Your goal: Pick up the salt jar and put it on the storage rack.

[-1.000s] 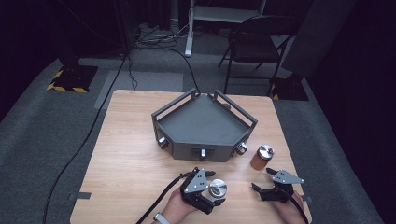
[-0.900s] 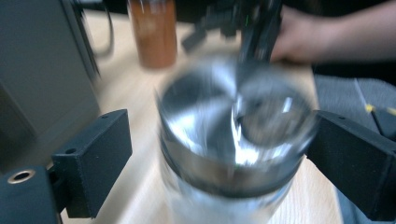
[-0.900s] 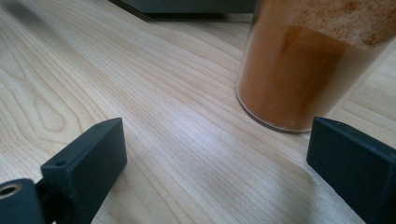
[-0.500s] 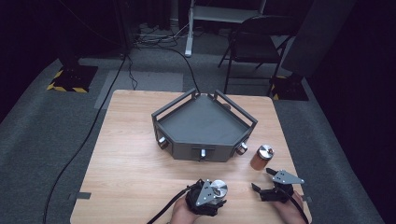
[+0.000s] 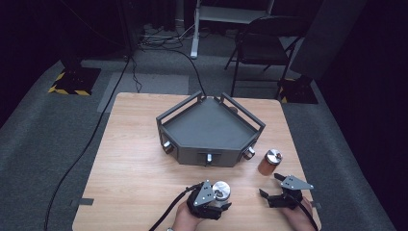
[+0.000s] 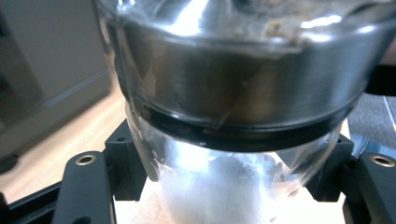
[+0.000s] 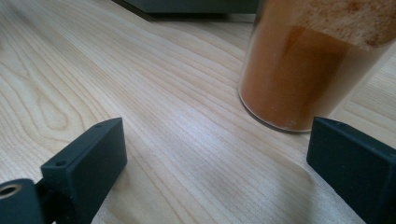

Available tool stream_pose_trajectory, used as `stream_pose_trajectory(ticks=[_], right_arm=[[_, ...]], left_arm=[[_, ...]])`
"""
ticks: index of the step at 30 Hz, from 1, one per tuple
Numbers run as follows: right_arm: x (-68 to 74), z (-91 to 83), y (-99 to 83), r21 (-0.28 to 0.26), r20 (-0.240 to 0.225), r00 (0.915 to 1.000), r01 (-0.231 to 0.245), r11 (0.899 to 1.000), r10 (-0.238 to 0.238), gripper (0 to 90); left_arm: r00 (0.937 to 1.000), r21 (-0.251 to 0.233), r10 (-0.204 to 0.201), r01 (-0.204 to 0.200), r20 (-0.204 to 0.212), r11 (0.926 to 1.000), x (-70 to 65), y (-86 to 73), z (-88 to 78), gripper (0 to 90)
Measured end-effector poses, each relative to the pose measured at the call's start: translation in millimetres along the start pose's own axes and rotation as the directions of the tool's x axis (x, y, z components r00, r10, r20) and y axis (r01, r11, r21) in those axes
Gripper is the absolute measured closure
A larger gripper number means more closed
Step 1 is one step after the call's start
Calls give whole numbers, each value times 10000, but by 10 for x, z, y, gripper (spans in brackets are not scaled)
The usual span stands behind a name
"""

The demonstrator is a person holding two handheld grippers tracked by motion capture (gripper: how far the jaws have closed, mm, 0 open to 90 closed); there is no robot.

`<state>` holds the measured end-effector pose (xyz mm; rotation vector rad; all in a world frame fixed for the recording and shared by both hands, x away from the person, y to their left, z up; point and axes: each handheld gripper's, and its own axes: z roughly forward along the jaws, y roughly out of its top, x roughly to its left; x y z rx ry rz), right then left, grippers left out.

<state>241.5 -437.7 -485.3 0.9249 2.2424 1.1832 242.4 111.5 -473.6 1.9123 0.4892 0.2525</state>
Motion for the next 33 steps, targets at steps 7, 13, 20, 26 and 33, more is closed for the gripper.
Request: stream_pose_trajectory(ticks=[7,13,20,26,33], right_arm=[[-1,1,0,-2,-3,10000,2,10000,-2,51],[-1,0,-1,-2,-3,10000,8,10000,-8,51],[-1,0,-1,-4,-5,10000,16,10000,-16,51],[1,-1,-2,-12,-4,10000,34,10000,-34,51],[-1,-3,-5,-22,-24,10000,64,10000,-64,51]], left_arm=[[9981,-382,188,-211,-593,9990,125,276,-237,302],[9916,-620,371,-451,-1241,9971,282,575,-443,303],[9825,-954,394,-576,-1822,9938,388,969,-618,302],[9598,-794,-1,-231,-2808,9966,508,1192,-556,302],[9166,-434,-331,172,-3984,9989,710,1254,-293,302]])
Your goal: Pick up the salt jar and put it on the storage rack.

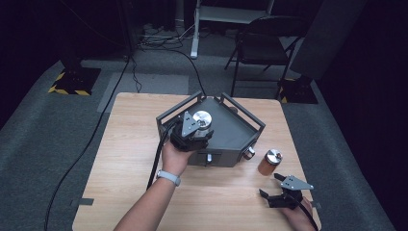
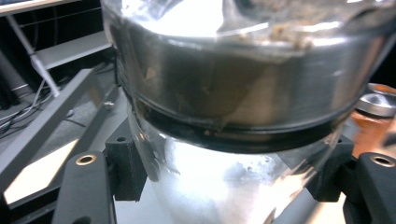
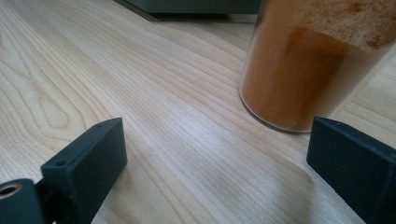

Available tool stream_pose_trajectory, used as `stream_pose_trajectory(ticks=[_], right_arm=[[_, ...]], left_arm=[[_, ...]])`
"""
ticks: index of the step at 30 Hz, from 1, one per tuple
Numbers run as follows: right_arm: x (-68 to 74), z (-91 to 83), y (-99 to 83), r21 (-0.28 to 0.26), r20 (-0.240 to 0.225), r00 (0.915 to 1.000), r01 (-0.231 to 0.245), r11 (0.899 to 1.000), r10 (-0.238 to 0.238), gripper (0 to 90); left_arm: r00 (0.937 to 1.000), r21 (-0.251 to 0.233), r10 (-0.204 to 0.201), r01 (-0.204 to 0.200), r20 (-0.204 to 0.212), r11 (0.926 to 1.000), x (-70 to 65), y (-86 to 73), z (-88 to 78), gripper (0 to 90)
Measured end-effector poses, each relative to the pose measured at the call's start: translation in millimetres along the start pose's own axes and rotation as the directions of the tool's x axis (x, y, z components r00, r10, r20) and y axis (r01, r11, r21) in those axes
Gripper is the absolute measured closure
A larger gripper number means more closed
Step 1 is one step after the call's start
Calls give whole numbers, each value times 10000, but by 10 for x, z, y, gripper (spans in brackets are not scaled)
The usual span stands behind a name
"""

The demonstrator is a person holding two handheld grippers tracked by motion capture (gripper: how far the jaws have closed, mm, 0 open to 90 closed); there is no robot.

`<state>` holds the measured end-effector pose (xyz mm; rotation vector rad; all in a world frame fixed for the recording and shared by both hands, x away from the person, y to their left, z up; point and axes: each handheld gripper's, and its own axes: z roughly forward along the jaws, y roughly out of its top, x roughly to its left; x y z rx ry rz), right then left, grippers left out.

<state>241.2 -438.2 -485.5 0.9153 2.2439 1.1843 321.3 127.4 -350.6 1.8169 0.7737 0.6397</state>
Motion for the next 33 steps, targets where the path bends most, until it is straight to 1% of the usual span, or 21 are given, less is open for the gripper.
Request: stream_pose_trajectory(ticks=[1,2,3,4,6,10,13,14,15,17,18,19,20,21,22,24,25,26,27,32,33], right_arm=[[0,0,0,0,0,10000,0,10000,0,51],[0,0,0,1,-1,10000,-1,10000,1,51],[1,0,0,-1,2,10000,1,10000,-1,51],[1,0,-1,-4,4,10000,10,10000,-10,51],[1,-1,-2,-9,0,10000,23,10000,-23,51],[3,-2,-4,-19,-6,10000,58,10000,-58,51],[3,-2,-3,-17,-5,10000,48,10000,-48,51],[3,-2,-3,-15,-4,10000,48,10000,-48,51],[3,-2,-3,-17,-5,10000,46,10000,-46,51],[3,-2,-3,-14,-9,10000,51,10000,-51,51],[3,-2,-3,-14,-9,10000,51,10000,-51,51],[3,-2,-3,-18,-9,10000,52,10000,-53,51],[1,-2,-3,-15,-15,10000,46,10000,-46,51],[1,-2,-3,-15,-15,10000,46,10000,-46,51],[2,-2,-3,-15,-15,10000,47,10000,-47,51],[2,-2,-3,-16,-14,10000,49,10000,-49,51],[2,-2,-3,-17,-16,10000,60,10000,-60,51],[2,-2,-4,-19,-16,10000,67,10000,-67,51],[2,-2,-4,-19,-16,10000,67,10000,-67,51],[1,-1,-2,-14,-21,10000,45,10000,-45,51],[1,-1,-2,-14,-21,10000,45,10000,-45,51]], left_arm=[[10000,0,0,0,0,10000,0,0,0,302],[9998,9,-182,182,-91,9998,6,-8,29,302],[9986,217,-352,360,-396,9991,-9,5,72,302],[9986,217,-352,360,-396,9991,-9,5,72,302],[9957,663,-523,574,-764,9961,-20,37,118,302],[9942,753,-563,633,-917,9952,-8,-5,146,302],[9914,988,-629,744,-1149,9923,-18,-27,184,301],[9913,1128,-590,723,-1173,9910,-12,-28,197,300],[9905,871,-832,930,-1098,9919,20,-108,185,300],[9908,772,-883,964,-1025,9923,36,-141,177,298],[9922,670,-788,855,-968,9941,41,-174,173,298],[9928,709,-717,786,-956,9944,37,-175,177,272],[9928,853,-720,802,-953,9931,34,-155,178,150],[9931,943,-807,886,-852,9916,50,-142,170,150],[9928,910,-939,1005,-745,9908,67,-149,153,121],[9913,804,-976,1048,-886,9912,47,-162,93,69],[9907,568,-1026,1078,-891,9925,56,-203,2,54],[9901,464,-1081,1126,-896,9926,58,-226,-48,48],[9901,464,-1081,1126,-896,9926,58,-226,-48,47],[9886,144,-1229,1246,-866,9921,80,-367,-339,57],[9868,114,-1391,1405,-831,9900,97,-398,-403,57]])
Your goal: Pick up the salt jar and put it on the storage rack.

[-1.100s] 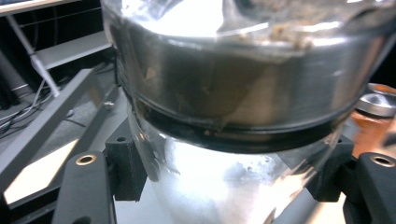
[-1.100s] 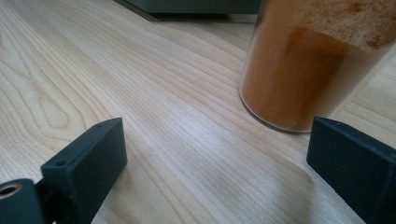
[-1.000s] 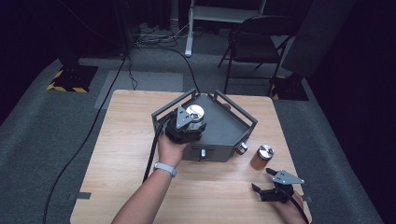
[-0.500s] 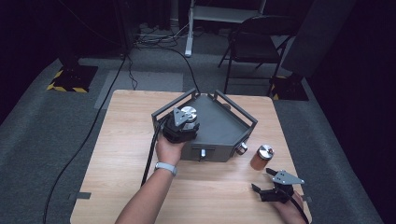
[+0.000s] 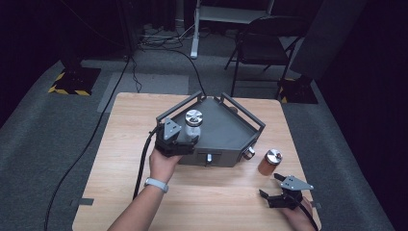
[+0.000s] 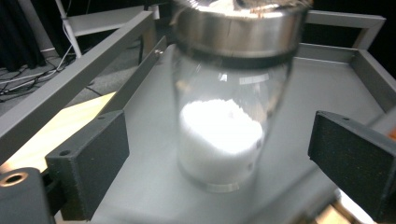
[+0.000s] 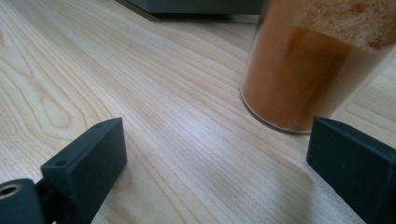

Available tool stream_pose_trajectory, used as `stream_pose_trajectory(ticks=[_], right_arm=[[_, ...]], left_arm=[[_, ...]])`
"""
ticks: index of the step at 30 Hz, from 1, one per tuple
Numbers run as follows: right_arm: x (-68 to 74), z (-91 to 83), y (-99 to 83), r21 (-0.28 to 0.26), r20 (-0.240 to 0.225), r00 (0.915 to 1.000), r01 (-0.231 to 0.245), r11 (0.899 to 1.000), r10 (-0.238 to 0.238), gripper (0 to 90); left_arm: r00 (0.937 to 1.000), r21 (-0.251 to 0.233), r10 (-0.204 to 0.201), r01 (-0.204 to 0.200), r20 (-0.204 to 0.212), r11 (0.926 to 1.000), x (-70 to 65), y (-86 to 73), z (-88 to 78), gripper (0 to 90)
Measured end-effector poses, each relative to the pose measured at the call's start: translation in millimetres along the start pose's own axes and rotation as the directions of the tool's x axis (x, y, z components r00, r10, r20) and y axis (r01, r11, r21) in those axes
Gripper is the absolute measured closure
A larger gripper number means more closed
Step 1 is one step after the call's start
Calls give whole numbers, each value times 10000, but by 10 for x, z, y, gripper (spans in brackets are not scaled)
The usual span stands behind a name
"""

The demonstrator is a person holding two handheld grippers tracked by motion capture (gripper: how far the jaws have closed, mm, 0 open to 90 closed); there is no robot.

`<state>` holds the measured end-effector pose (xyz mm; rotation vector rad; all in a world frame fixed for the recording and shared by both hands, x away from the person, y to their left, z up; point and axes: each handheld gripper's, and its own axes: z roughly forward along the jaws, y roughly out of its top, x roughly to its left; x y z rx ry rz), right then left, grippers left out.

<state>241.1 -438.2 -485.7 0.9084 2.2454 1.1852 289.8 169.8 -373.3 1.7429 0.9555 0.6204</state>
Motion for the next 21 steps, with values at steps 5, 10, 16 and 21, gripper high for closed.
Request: stream_pose_trajectory(ticks=[5,10,16,21], right_arm=[[0,0,1,1,1,10000,-6,10000,6,51],[0,2,3,11,2,10000,-29,10000,29,51],[3,2,3,13,15,10000,-42,10000,42,51],[2,2,5,25,23,10000,-73,10000,73,51]], left_arm=[[9974,16,-633,633,330,9980,151,-125,-293,66],[9984,124,411,-416,379,9991,116,-298,-557,79],[9877,852,1108,-1205,1100,9890,165,-484,-585,92],[9821,1553,1295,-1504,1369,9763,195,-709,-557,94]])
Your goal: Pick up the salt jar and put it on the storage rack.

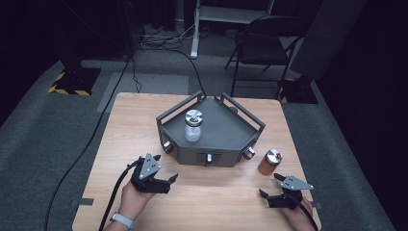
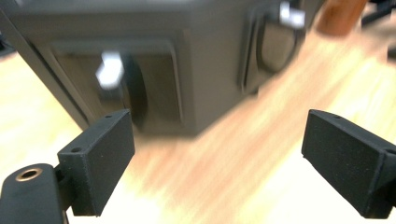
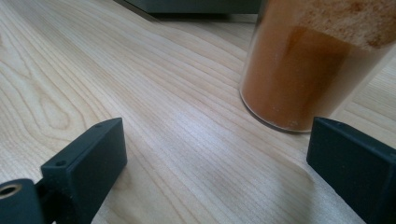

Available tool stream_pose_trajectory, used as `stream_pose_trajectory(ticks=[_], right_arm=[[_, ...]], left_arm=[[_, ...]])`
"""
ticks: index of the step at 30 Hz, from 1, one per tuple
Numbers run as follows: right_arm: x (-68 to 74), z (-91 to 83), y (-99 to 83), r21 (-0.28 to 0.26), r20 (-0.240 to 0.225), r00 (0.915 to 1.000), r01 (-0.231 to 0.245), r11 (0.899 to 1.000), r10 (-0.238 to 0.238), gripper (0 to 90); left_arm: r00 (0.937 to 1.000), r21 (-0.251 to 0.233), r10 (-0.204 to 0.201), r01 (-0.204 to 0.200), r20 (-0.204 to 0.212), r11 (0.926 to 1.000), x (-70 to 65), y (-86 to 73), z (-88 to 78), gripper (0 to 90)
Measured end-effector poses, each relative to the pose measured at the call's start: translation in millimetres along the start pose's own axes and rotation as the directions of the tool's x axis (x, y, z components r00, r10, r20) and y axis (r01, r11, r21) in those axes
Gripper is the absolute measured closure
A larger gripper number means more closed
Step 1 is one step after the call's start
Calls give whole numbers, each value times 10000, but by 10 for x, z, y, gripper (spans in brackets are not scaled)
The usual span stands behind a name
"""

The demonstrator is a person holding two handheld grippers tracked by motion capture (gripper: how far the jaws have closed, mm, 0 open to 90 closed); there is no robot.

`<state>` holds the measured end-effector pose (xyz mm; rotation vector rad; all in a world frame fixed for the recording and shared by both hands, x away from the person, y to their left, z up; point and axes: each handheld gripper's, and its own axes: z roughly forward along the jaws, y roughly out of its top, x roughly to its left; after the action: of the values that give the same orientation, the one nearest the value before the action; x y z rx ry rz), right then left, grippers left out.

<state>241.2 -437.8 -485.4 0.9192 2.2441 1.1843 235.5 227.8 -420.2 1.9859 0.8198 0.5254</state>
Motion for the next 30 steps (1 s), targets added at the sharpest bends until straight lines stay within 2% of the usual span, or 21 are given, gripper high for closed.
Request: stream_pose_trajectory(ticks=[2,3,5,7,8,11,13,14,16,17,19,24,30], right_arm=[[1,0,0,0,6,10000,-2,10000,2,51],[1,0,0,0,5,10000,-1,10000,1,51],[1,0,0,0,7,10000,-4,10000,4,51],[1,0,0,2,5,10000,-6,10000,6,51],[0,0,0,2,2,10000,-7,10000,7,51],[1,-1,0,0,6,10000,-5,10000,5,51],[2,-2,-2,-5,11,10000,11,10000,-11,51],[2,-2,-2,-5,11,10000,11,10000,-11,51],[0,-3,-3,-8,-1,10000,19,10000,-19,51],[-2,-3,-4,-11,-14,10000,29,10000,-29,51],[-2,-3,-4,-15,-14,10000,36,10000,-36,51],[-1,-6,-7,-25,-32,10000,88,10000,-88,51],[-7,-2,-3,-12,-56,10000,46,10000,-46,50]], left_arm=[[9997,446,-249,246,51,9987,37,-111,60,97],[9997,446,-249,246,51,9987,37,-111,60,103],[9995,860,-294,299,-70,9958,41,-145,97,109],[9985,1402,365,-303,-417,9897,-22,-138,142,113],[9967,1596,676,-597,-442,9854,-40,-145,168,113],[9951,2073,968,-904,-209,9741,-43,-182,261,113],[9979,1567,636,-651,143,9855,18,-316,292,97],[9993,1380,305,-334,233,9899,39,-364,313,97],[9993,844,-202,175,312,9963,58,-493,365,92],[9995,554,-186,172,245,9983,41,-554,385,76],[9995,592,-293,288,82,9978,11,-528,414,75],[9995,598,-318,313,72,9977,8,-527,414,74],[9977,616,-582,603,-351,9963,-47,-517,424,62]])
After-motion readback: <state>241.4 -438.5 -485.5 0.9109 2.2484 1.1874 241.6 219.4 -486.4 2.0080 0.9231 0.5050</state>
